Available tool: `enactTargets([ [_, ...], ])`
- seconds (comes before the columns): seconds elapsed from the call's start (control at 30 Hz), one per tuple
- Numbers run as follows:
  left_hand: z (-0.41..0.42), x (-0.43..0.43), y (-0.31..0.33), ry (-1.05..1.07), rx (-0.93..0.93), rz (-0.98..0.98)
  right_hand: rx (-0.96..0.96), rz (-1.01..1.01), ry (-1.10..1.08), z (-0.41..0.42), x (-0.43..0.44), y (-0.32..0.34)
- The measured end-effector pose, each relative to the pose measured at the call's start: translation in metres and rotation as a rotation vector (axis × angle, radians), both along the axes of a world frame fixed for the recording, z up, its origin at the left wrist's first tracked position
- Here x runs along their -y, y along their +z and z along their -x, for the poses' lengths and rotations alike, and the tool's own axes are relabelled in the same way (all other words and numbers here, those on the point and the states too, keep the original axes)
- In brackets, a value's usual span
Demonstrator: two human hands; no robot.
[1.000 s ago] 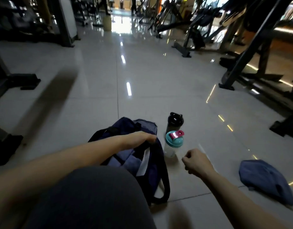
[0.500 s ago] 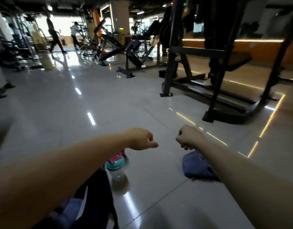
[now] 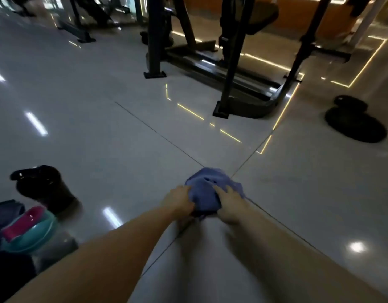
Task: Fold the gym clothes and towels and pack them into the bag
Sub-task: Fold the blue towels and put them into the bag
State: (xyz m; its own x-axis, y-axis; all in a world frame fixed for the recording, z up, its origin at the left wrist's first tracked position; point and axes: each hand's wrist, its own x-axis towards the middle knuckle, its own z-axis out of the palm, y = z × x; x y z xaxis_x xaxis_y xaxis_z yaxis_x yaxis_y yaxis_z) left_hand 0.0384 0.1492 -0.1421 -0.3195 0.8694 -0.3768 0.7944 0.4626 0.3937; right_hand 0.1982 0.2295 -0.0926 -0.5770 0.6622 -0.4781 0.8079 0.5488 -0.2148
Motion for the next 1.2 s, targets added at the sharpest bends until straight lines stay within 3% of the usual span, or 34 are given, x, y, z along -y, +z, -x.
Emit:
enactTargets([
  [0.07,0.003,-0.010,-0.025,-0.069,0.148,-0.009,0.063,0.033,0.015,0.002,-0.006,-0.034],
  [0.13,-0.003,-0.008,-0.043,-0.125,0.180,0.039,0.140,0.003,0.039,-0.001,-0.006,-0.065],
  [0.27,-0.018,-0.001,-0.056,-0.224,-0.063,0.017,0.069,-0.186,-0.010,-0.001,0.006,-0.088],
  [0.37,-0.030,0.009,-0.045,-0.255,-0.189,-0.015,0.077,-0.086,-0.047,0.002,0.010,-0.074],
  [0.47,-0.033,0.021,-0.023,-0.210,-0.179,-0.017,-0.022,0.006,-0.039,-0.004,0.012,-0.045],
  [0.53,-0.024,0.022,0.007,-0.071,-0.101,-0.122,-0.133,0.041,-0.101,-0.008,0.011,-0.014],
  [0.67,-0.008,0.021,0.105,0.203,0.147,-0.426,-0.528,0.126,-0.316,-0.007,0.002,0.081],
  [0.77,-0.011,0.031,0.194,0.209,0.360,-0.557,-0.695,0.118,-0.313,-0.012,0.006,0.171],
  [0.87,-0.021,0.045,0.276,0.187,0.419,-0.679,-0.835,0.015,-0.246,-0.021,0.018,0.254],
  [0.93,-0.028,0.055,0.321,0.197,0.460,-0.762,-0.920,0.077,-0.199,-0.029,0.033,0.300],
  [1.1,-0.043,0.086,0.386,0.232,0.480,-0.884,-0.872,0.458,0.064,-0.046,0.083,0.377],
  [1.2,-0.044,0.104,0.399,0.226,0.548,-0.858,-0.793,0.211,0.114,-0.044,0.106,0.379],
])
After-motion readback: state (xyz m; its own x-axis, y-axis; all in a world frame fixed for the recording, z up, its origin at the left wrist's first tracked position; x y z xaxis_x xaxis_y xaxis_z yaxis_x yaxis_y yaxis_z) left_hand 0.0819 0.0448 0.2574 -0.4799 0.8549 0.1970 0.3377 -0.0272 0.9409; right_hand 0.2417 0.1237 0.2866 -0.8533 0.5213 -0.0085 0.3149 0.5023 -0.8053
